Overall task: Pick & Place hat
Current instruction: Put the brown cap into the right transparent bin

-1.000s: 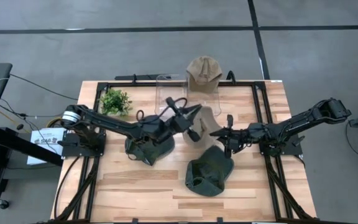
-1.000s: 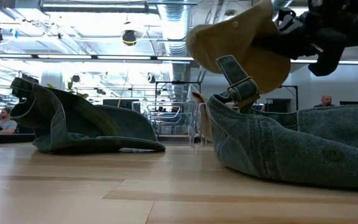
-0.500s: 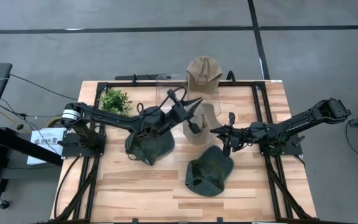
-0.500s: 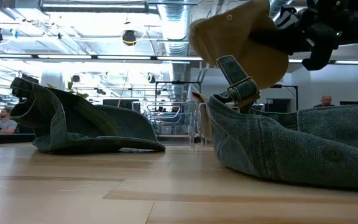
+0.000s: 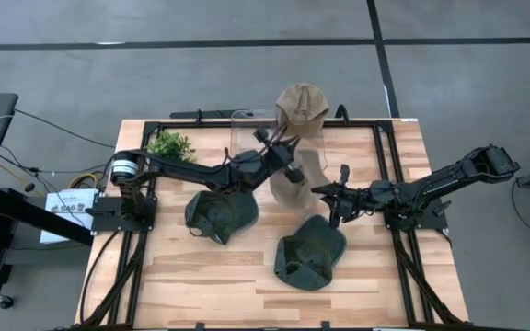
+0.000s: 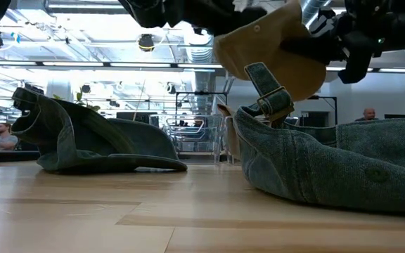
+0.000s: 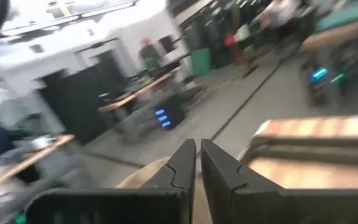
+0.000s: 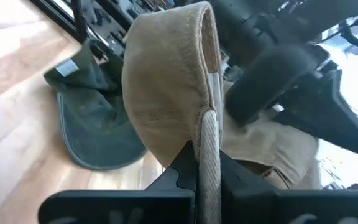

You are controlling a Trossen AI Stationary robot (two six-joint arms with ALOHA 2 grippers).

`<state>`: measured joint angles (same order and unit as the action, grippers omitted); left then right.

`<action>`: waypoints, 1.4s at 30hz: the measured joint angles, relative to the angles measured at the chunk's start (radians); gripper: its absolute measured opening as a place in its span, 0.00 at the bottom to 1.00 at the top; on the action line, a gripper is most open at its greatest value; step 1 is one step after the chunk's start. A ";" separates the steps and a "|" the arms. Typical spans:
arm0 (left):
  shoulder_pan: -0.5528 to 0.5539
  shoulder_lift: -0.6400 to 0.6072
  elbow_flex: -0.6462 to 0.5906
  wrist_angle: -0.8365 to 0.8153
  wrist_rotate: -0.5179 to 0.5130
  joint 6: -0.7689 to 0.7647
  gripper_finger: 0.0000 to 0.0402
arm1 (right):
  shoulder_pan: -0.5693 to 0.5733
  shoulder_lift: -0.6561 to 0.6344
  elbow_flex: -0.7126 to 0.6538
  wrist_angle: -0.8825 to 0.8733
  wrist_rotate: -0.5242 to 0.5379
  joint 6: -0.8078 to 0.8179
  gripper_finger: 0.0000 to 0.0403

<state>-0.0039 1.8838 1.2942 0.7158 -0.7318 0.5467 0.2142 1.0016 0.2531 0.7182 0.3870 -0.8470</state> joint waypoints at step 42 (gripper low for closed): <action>-0.168 -0.277 -0.001 -0.433 0.230 -0.312 0.05 | -0.080 0.001 0.000 0.182 0.432 -0.024 0.00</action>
<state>-0.1723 1.6068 1.2934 0.2833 -0.5020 0.2345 0.1347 1.0023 0.2531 0.8999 0.8186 -0.8713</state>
